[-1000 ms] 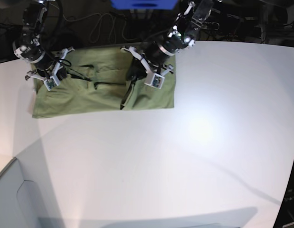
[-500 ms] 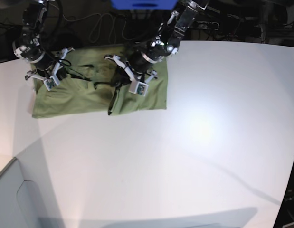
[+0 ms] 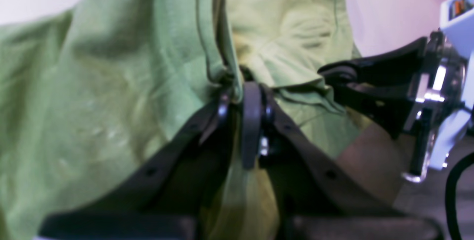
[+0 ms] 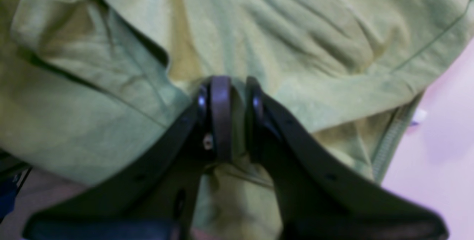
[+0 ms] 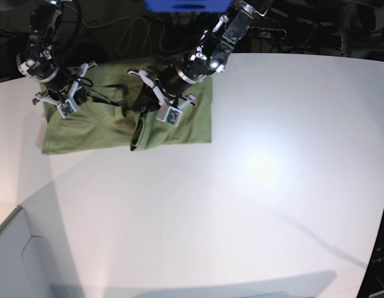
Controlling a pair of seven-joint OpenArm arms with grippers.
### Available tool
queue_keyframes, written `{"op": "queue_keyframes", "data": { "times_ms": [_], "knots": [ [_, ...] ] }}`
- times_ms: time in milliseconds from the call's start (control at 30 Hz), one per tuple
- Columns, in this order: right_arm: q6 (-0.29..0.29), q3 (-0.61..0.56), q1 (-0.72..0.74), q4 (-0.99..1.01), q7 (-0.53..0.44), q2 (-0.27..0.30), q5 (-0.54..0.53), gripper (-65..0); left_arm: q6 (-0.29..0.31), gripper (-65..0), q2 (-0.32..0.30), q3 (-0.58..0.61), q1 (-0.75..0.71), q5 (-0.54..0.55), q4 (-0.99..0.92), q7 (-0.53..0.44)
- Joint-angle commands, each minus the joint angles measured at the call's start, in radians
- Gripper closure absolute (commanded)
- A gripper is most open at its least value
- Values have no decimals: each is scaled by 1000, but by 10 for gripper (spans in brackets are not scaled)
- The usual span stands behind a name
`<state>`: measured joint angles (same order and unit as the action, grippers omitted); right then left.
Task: Fold the T-shirt properly
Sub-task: 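Release the folded end and lift the left gripper away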
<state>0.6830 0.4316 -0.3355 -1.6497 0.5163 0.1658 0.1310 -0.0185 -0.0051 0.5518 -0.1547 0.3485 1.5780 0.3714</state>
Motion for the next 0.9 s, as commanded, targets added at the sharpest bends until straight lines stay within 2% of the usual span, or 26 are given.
{"op": "queue_keyframes", "data": {
  "times_ms": [0, 433, 500, 533, 633, 667, 867],
  "knots": [
    [15, 5, 0, -10, 6, 11, 6, -48, 10, 0, 12, 3, 10, 14, 17, -21],
    [15, 5, -6, -10, 6, 11, 6, -48, 9, 0, 38, 4, 20, 21, 17, 7],
    [15, 5, -7, -10, 6, 11, 6, -48, 9, -83, 40, 4, 24, 21, 17, 54],
    [15, 5, -7, -10, 6, 11, 6, -48, 9, -145, 40, 4, 24, 21, 17, 74],
    [15, 5, -7, -10, 6, 11, 6, -48, 9, -334, 40, 4, 22, 21, 35, 74],
    [15, 5, -7, -10, 6, 11, 6, -48, 10, -365, 40, 6, 20, 21, 49, 71],
    [15, 5, -7, -10, 6, 11, 6, -48, 12, -380, 14, 1, -13, 22, 201, 68]
  ]
}}
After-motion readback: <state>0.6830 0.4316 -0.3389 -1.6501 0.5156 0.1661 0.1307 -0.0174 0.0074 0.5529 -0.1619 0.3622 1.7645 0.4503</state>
